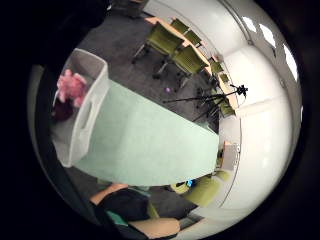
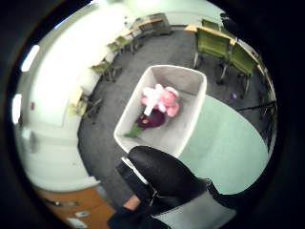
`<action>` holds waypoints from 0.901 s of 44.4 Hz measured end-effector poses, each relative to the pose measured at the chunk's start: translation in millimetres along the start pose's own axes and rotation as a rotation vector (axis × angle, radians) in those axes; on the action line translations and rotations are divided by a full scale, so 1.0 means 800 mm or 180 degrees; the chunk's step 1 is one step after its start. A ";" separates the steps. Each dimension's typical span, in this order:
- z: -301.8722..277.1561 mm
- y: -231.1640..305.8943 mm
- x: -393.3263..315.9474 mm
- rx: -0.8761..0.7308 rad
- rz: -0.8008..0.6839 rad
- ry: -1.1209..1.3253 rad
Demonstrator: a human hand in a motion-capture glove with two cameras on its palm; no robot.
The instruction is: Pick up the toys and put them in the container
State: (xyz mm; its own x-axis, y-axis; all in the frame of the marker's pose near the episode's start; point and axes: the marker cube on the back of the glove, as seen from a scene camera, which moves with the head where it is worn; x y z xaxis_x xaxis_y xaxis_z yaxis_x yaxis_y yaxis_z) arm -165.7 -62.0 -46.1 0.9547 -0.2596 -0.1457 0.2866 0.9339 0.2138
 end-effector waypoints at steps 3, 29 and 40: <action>-0.003 0.018 0.027 -0.0007 0.0115 -0.0046; 0.060 0.225 0.293 -0.0294 0.1105 -0.0154; 0.084 0.255 0.328 -0.0336 0.1221 -0.0204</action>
State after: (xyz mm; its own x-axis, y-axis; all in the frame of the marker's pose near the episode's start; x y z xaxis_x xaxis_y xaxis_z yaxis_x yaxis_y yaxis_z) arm 148.3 43.9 24.0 0.9948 0.1012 -0.0133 -0.0984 0.9853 0.1399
